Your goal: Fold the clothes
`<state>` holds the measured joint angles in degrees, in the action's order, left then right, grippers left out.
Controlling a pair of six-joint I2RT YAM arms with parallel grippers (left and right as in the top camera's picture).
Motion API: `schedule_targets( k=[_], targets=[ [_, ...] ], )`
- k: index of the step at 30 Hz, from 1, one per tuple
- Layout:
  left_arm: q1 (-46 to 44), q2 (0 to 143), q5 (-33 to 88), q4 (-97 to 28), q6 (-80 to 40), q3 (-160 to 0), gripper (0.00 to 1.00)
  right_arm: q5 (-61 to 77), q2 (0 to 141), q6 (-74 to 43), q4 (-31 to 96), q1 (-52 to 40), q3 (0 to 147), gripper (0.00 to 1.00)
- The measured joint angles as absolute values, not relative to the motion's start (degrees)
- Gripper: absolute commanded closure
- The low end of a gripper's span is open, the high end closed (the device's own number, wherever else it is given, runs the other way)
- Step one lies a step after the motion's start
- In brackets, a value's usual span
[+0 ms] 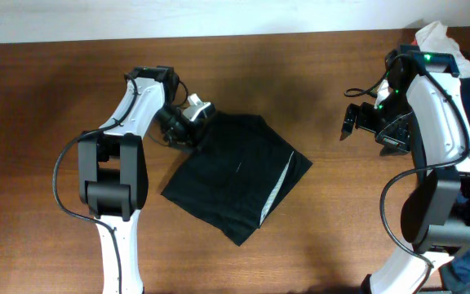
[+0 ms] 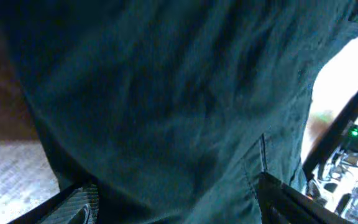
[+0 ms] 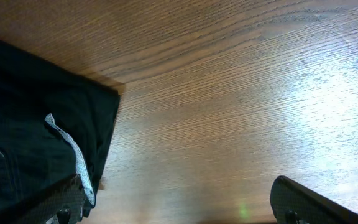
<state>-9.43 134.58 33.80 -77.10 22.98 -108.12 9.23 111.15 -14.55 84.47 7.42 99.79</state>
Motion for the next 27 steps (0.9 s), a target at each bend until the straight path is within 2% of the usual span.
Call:
schedule_targets(
  k=[6, 9, 13, 14, 18, 19, 21, 25, 27],
  targets=[
    [-7.4, 134.6, 26.3, -74.5, 21.8, -108.1, 0.2, 9.2, 111.2, -14.5, 85.2, 7.4, 99.8, 0.01],
    [-4.4, 134.6, 28.1, -74.3, 21.6, -107.7, 0.21, 9.2, 111.2, -14.5, 85.3, 7.4, 99.8, 0.01],
    [-5.4, 134.5, 33.9, -74.2, 21.7, -103.8, 0.22, 9.2, 111.2, -14.5, 85.2, 7.4, 99.8, 0.01],
    [-6.3, 134.5, 35.9, -74.3, 21.7, -102.9, 0.3, 9.2, 111.2, -14.6, 85.2, 7.4, 99.8, 0.02],
    [-7.9, 134.5, 36.9, -71.7, 21.9, -101.3, 0.8, 9.2, 111.2, -14.5, 85.2, 7.4, 99.8, 0.01],
    [-7.9, 134.5, 35.8, -70.3, 21.2, -101.0, 0.89, 9.2, 111.2, -14.6, 85.3, 7.4, 99.8, 0.01],
    [-7.9, 134.5, 31.8, -66.5, 15.6, -100.8, 0.99, 9.2, 111.2, -14.6, 85.3, 7.4, 99.8, 0.01],
    [-6.0, 133.0, 24.9, -59.9, 3.0, -101.1, 0.99, 9.2, 111.2, -14.5, 85.3, 7.4, 99.8, 0.01],
    [-1.4, 132.6, 21.7, -56.3, -3.8, -101.4, 0.99, 9.2, 111.2, -14.5, 85.5, 7.4, 99.8, 0.01]
  ],
)
